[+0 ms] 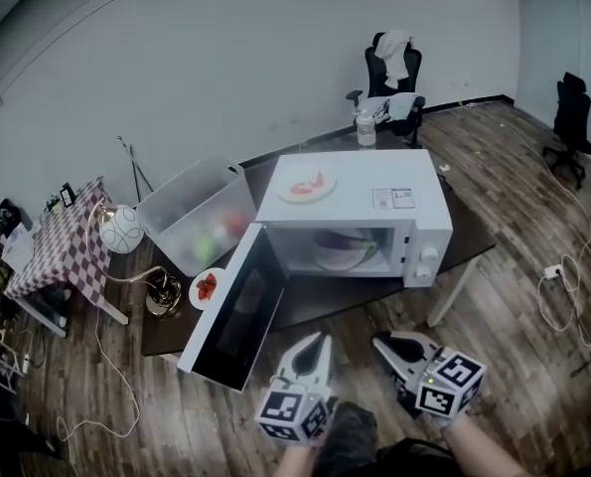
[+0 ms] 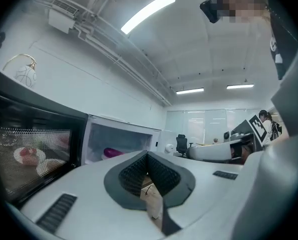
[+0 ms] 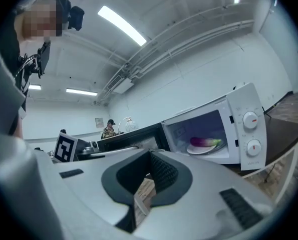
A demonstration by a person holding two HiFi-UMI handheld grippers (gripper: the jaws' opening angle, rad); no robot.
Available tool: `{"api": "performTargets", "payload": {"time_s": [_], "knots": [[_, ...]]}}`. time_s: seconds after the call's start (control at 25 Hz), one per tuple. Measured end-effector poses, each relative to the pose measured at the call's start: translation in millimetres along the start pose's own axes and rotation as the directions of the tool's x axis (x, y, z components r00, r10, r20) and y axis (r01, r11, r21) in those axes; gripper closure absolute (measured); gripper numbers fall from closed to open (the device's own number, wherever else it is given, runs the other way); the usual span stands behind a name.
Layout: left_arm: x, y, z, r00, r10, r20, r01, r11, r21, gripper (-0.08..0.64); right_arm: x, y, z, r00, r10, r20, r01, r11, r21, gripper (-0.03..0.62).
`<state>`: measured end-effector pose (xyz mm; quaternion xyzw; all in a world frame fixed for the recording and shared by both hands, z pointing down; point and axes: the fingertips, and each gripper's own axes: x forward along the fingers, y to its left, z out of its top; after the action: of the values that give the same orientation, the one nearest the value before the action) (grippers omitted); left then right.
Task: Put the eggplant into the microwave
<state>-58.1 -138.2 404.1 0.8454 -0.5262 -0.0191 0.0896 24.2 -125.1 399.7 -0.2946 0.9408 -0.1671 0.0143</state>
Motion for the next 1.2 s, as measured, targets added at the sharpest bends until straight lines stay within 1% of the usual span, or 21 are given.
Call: {"api": "performTargets", "payload": {"time_s": [0.16,0.4,0.6,0.8,0.96,1.04,1.2], "knots": [[-7,-4,10,1.000,0.005,0.018,-0.005,1.000,0.002,0.558,-5,11,7,1.000,-0.003,0.016,0.004,1.000,-0.019,0.591],[-13,-8,18,0.999,0.025,0.043,-0.025,1.000,-0.004,0.558,-11,22,11,0.999,-0.009,0.038,0.010,1.000,-0.020,0.592],[-20,-13,22,0.998,0.031,0.061,-0.030,0.999,-0.018,0.558,-16,34,15,0.998,0.001,0.055,0.001,0.999,-0.034,0.592],[-31,-21,11,0.998,0.037,0.049,-0.035,0.998,-0.046,0.558,-23,46,1,1.000,0.004,0.019,-0.003,0.999,-0.040,0.592],[-37,-24,17,0.997,0.036,0.067,-0.033,0.999,-0.040,0.558,-28,50,9,0.999,0.004,0.036,-0.002,0.998,-0.055,0.592],[-37,-25,18,0.997,0.034,0.069,-0.030,0.998,-0.052,0.558,-29,51,12,0.999,0.009,0.041,-0.006,0.998,-0.060,0.592],[-35,-41,7,0.999,-0.002,0.038,0.004,0.998,-0.069,0.558,-29,57,9,0.999,0.020,0.036,-0.018,0.998,-0.055,0.592]]}}
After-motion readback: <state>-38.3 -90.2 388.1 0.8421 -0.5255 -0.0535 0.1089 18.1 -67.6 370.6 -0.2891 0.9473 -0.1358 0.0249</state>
